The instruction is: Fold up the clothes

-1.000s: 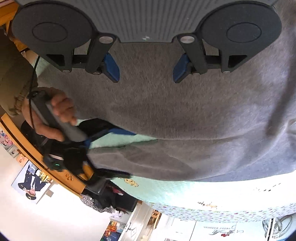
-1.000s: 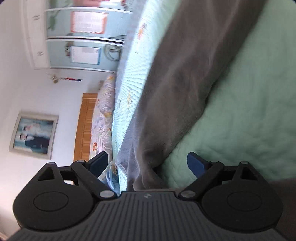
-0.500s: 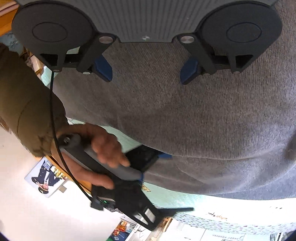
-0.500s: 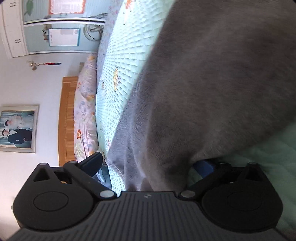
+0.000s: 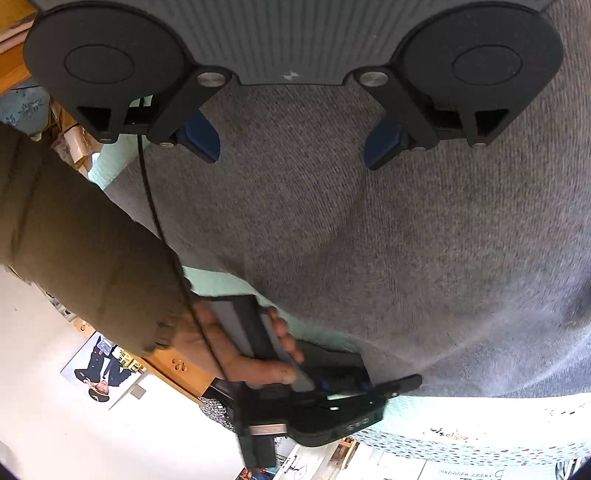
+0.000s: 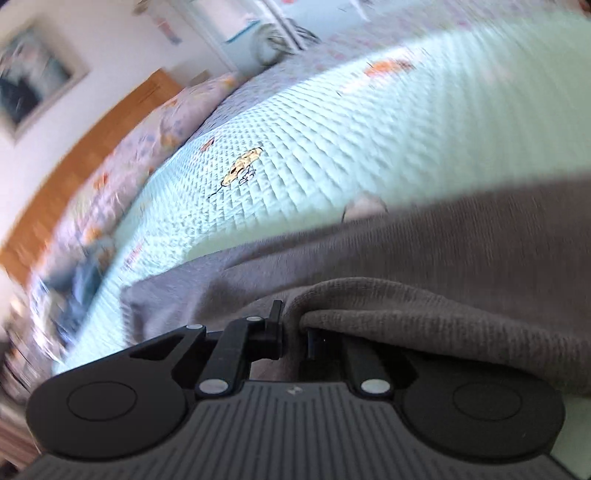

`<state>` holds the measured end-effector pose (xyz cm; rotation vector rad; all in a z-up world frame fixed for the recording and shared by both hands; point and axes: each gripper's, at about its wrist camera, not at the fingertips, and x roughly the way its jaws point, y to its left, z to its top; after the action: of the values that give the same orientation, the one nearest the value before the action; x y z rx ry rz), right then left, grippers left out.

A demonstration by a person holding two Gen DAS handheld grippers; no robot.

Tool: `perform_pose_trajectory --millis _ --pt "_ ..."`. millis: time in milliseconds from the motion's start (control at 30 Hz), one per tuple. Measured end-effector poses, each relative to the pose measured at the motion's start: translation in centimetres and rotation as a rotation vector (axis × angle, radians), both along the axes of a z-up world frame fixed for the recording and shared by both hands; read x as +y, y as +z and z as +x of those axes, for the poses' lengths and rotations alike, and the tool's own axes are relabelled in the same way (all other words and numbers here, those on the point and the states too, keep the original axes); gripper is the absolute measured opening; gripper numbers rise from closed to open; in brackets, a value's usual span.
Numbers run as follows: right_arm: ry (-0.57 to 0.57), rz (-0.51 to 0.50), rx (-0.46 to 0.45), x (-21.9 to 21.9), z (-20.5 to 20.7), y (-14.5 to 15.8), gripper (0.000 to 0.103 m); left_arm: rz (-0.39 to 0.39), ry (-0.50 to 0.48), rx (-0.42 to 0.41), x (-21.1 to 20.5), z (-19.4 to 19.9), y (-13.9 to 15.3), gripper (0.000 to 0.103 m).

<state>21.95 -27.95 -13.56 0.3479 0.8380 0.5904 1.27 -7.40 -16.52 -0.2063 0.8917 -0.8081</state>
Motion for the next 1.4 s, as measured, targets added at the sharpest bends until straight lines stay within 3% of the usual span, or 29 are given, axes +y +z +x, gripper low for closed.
perform_pose_trajectory --millis 133,267,367,433,533,667,800,900,933,967,1000,1033,1200,1300,1400 --pt "0.041 -0.057 -0.030 0.4 0.8 -1.1 0.011 0.012 -0.010 -0.008 -0.4 -0.2 0.0 0.090" --pt "0.041 0.083 0.083 0.6 2.9 -1.5 0.016 0.033 -0.017 -0.018 -1.2 -0.2 0.3 0.094" --pt "0.009 0.207 0.181 -0.9 1.8 -1.3 0.037 0.023 0.000 0.006 -1.0 0.0 0.4 0.094" --pt "-0.026 0.269 0.214 -2.4 0.3 -0.9 0.062 -0.005 0.021 0.037 -0.5 0.3 0.3 0.094" --pt "-0.075 0.368 0.250 -4.3 -2.1 -0.8 0.074 -0.051 0.060 0.083 0.6 0.8 0.3 0.094" --pt "-0.051 0.542 0.251 -5.8 -6.4 -0.8 0.075 -0.086 0.132 0.087 1.5 1.4 1.2 0.093" --pt "0.023 0.728 0.182 -6.5 -10.8 -0.3 0.075 -0.113 0.195 0.038 2.3 2.6 2.8 0.093" --pt "-0.007 0.736 0.184 -7.7 -13.1 -0.9 0.078 -0.128 0.239 0.046 2.8 4.2 2.8 0.093" --pt "-0.037 0.655 0.216 -7.8 -13.7 -1.5 0.079 -0.127 0.252 0.058 2.9 4.8 2.6 0.093" --pt "-0.061 0.573 0.238 -7.9 -14.3 -2.1 0.076 -0.103 0.253 0.082 2.7 5.3 1.9 0.093" --pt "-0.069 0.520 0.235 -8.0 -15.0 -2.5 0.056 -0.071 0.256 0.103 2.4 5.6 1.2 0.093" --pt "-0.077 0.490 0.232 -8.1 -15.6 -2.8 0.053 -0.041 0.256 0.115 2.1 5.8 0.6 0.093" --pt "-0.063 0.482 0.258 -8.2 -16.1 -2.0 0.054 0.037 0.150 0.038 0.6 3.7 1.1 0.100" --pt "-0.082 0.576 0.233 -9.0 -15.5 -1.5 0.068 0.010 0.153 0.044 1.4 3.4 1.4 0.100" --pt "-0.110 0.702 0.196 -10.2 -14.8 -1.0 0.073 -0.083 0.207 0.077 3.0 3.8 2.0 0.097"
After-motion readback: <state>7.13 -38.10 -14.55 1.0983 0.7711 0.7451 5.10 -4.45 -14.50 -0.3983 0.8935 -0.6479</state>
